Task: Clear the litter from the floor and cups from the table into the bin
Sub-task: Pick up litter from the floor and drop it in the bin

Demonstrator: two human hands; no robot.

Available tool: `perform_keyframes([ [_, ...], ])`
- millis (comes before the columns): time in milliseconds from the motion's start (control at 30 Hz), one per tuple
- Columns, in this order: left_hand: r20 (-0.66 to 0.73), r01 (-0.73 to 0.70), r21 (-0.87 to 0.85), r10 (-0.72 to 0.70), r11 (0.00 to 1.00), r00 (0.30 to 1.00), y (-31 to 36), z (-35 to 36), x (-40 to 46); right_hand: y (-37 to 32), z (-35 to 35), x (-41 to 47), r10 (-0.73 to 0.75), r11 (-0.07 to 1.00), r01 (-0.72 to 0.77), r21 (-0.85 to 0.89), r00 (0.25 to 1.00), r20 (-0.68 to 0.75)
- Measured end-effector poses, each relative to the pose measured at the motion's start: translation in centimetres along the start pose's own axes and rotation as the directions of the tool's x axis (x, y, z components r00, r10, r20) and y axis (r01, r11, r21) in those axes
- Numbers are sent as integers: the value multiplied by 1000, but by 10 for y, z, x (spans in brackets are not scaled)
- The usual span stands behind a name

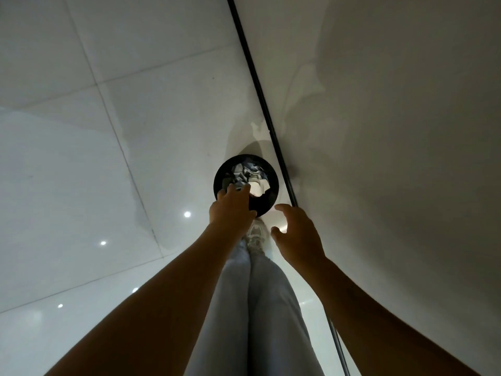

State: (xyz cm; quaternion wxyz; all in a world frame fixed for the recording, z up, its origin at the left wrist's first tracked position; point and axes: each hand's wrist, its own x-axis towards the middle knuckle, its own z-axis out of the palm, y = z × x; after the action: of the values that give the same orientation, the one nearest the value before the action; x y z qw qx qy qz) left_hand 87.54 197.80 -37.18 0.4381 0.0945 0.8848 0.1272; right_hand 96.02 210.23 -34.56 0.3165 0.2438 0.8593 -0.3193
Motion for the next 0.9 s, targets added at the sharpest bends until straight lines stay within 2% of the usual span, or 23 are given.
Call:
perform_keyframes([
  [200, -203, -27, 14, 29, 1000, 979, -14, -21, -51, -39, -16, -20, -78, 995, 78, -62, 997, 14],
  [500, -306, 150, -27, -151, 988, 940, -44, -64, -185, -129, -39, -92, -334, 905, 354, -235, 935, 120],
  [700, -393, 290, -172, -335, 942, 856, -45, -53, -275, -152, -40, -150, -511, 706, 594, -386, 804, 303],
  [800, -381, 352, -262, -431, 899, 818, -46, -34, -317, -154, -34, -180, -524, 590, 672, -448, 740, 421],
  [900, -356, 423, -379, -552, 823, 754, -55, -6, -366, -162, -16, -214, -519, 427, 754, -499, 657, 547],
])
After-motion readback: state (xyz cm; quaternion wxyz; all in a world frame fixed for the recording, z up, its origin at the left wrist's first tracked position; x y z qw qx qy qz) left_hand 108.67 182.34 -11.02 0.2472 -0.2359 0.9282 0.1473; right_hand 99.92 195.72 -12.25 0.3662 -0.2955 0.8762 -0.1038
